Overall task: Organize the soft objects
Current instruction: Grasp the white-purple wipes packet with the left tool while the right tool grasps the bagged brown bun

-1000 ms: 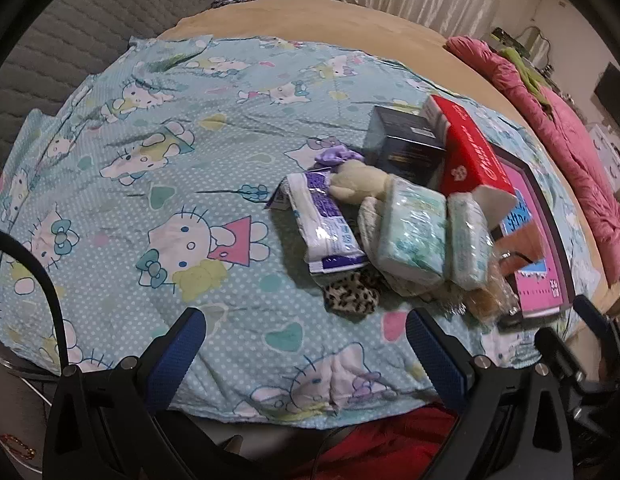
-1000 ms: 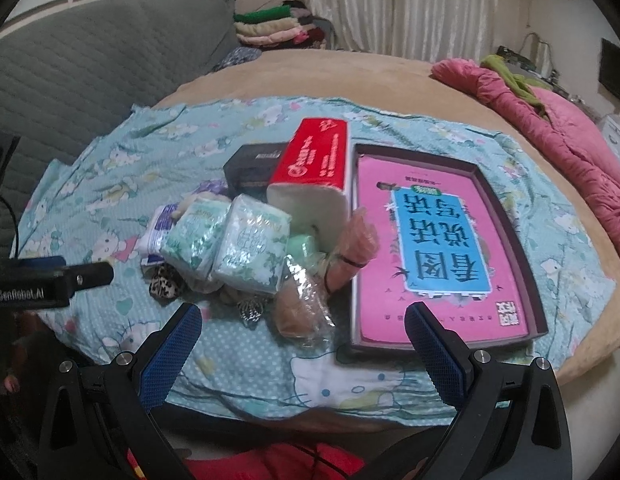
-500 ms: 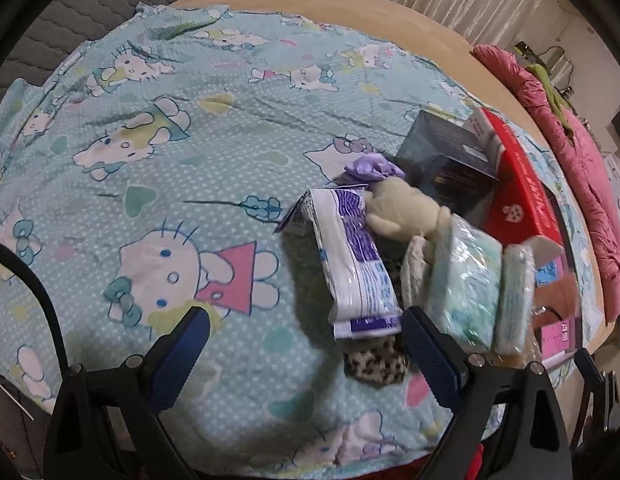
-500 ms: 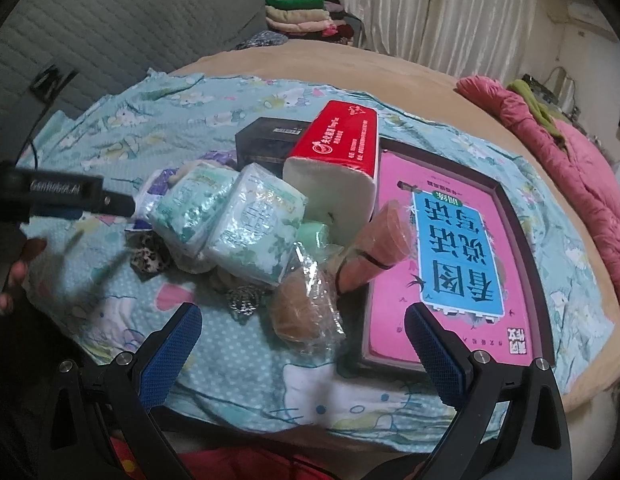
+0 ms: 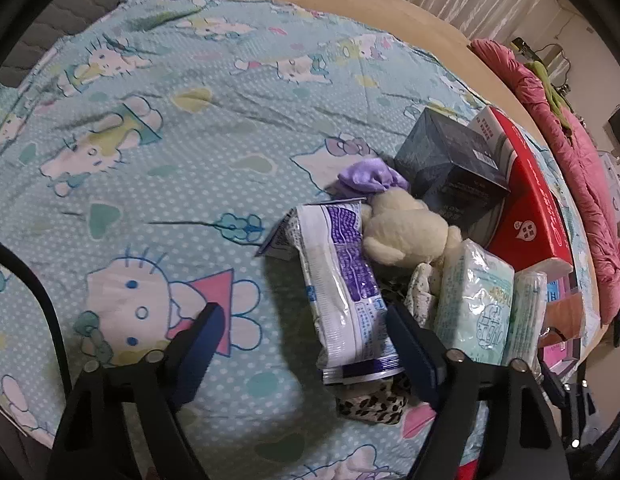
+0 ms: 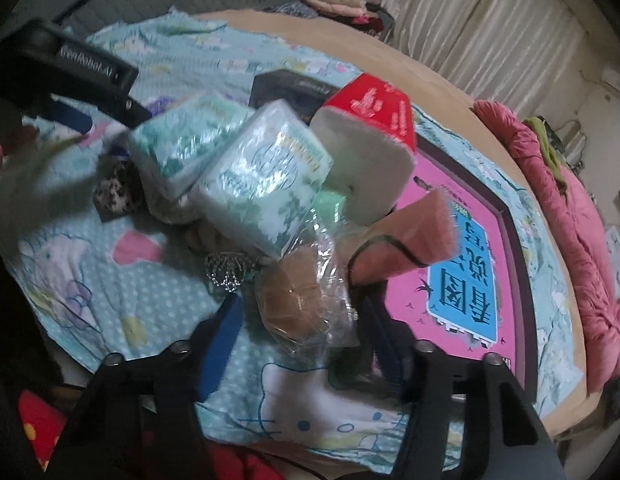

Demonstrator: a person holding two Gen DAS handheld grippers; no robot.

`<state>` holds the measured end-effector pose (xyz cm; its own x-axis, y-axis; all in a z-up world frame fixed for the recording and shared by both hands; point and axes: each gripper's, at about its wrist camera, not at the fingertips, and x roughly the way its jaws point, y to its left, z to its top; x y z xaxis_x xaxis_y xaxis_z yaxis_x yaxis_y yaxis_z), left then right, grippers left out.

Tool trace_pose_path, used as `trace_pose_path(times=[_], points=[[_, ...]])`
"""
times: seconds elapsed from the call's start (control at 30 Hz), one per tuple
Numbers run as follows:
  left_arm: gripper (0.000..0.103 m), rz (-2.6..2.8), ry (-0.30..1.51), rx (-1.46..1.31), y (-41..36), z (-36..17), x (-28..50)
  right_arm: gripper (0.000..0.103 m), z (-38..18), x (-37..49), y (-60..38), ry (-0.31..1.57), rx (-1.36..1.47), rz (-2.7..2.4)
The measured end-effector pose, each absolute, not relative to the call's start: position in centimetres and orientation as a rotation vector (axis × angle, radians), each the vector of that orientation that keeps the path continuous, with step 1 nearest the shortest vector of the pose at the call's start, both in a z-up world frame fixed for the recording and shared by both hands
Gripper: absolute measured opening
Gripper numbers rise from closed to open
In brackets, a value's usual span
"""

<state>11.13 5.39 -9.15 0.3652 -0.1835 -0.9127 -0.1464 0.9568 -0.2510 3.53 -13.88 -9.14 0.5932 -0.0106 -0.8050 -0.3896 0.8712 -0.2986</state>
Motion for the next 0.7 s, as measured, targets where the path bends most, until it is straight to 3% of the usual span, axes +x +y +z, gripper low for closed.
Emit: trace_pose_path(times=[0.27, 0.4, 0.7], points=[[0.06, -0.078, 1.221, -0.386, 5.3, -9.9, 12.5, 0.051, -9.8, 4.4, -14.2, 0.888, -0.482, 0.251], [0.033, -0.127, 1.238, -0.462, 5.3, -10.7, 13.2, 0.05, -9.2, 4.3, -14.8, 0.872, -0.438, 0.267], [0.027, -0.145, 1.204, -0.486, 6.1, -10.6, 12.4, 0.05, -6.9, 3.9, -16.8, 0.819, -0.31, 0.29]])
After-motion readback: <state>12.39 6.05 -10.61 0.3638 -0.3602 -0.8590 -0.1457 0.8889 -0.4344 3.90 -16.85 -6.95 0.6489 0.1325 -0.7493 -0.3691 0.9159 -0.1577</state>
